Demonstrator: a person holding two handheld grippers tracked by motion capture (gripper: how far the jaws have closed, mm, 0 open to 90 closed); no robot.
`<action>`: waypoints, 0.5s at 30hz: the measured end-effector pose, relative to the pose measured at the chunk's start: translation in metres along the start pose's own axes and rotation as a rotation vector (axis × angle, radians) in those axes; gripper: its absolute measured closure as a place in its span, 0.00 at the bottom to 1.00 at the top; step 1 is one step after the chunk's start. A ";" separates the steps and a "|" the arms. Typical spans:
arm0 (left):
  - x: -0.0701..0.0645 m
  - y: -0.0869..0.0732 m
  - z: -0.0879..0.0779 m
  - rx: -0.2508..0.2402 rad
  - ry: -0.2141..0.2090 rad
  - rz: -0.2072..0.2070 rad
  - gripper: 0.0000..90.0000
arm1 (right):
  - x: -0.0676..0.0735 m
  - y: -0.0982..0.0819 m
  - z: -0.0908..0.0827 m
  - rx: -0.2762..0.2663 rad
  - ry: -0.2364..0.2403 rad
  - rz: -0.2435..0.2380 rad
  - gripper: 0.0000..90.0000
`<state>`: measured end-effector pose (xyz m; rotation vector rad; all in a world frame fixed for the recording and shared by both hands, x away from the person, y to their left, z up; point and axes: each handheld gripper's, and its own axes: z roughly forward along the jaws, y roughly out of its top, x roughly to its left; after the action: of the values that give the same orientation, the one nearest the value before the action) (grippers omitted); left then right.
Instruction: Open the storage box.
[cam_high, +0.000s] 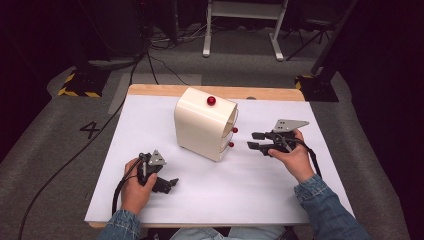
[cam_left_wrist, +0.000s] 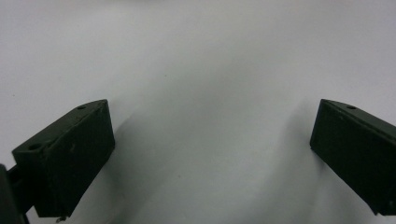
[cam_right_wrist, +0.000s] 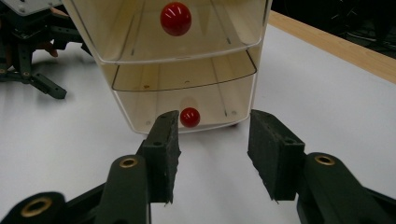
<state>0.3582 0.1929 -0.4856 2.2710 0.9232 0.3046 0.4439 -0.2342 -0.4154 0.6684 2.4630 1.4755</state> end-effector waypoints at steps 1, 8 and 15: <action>0.000 0.000 0.000 0.000 0.000 0.000 0.00 | 0.000 0.000 0.000 0.000 0.000 0.000 0.60; 0.000 0.000 0.000 0.000 0.000 0.000 0.00 | -0.007 -0.006 0.027 0.007 0.032 -0.008 0.62; 0.000 0.000 0.000 0.000 0.000 0.000 0.00 | -0.003 -0.010 0.045 0.026 0.069 -0.017 0.65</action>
<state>0.3582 0.1929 -0.4857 2.2706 0.9233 0.3042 0.4614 -0.2044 -0.4466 0.6090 2.5369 1.4869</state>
